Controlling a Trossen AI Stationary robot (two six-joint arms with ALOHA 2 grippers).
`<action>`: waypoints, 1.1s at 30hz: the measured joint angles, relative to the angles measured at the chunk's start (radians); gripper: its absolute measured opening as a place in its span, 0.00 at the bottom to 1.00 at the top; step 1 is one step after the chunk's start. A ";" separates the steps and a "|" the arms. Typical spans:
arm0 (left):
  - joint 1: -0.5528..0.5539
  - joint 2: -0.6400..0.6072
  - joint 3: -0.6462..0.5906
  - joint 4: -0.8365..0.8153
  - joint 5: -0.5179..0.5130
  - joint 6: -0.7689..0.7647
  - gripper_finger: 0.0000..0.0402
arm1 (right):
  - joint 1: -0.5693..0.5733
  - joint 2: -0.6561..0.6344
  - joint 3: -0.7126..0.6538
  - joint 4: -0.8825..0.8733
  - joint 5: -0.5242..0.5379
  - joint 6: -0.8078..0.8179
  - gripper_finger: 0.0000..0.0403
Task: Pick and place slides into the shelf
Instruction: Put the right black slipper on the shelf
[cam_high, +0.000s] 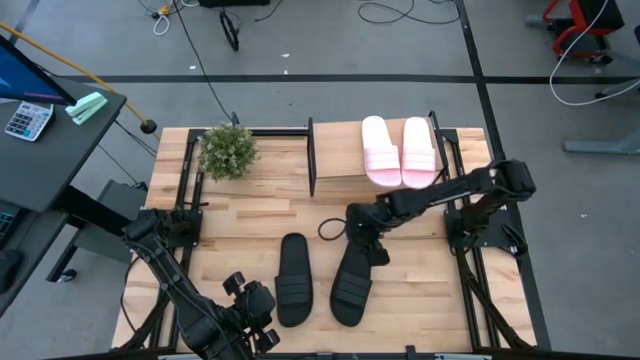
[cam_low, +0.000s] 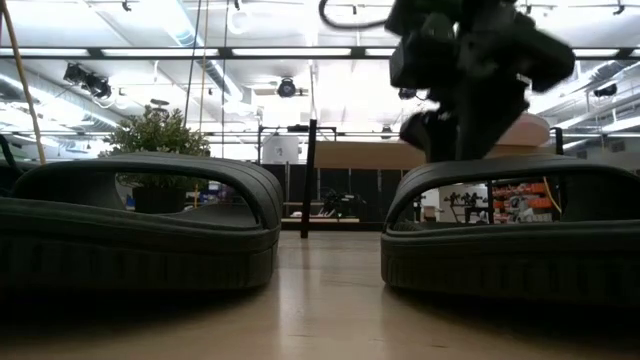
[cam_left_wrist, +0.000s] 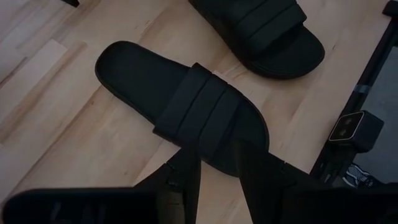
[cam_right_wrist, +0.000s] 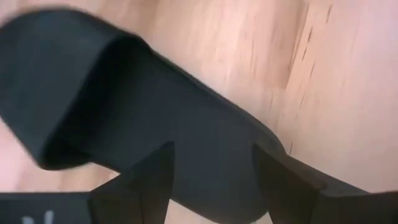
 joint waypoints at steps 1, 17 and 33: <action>0.000 0.000 0.000 0.001 0.000 0.000 0.27 | -0.003 0.012 0.000 0.001 0.000 -0.015 0.55; -0.001 0.000 0.000 0.015 0.003 0.003 0.27 | -0.036 0.099 0.087 -0.002 -0.034 -0.284 0.55; -0.008 0.000 0.000 0.033 0.004 0.012 0.27 | -0.061 0.387 0.474 -0.371 -0.069 -0.521 0.55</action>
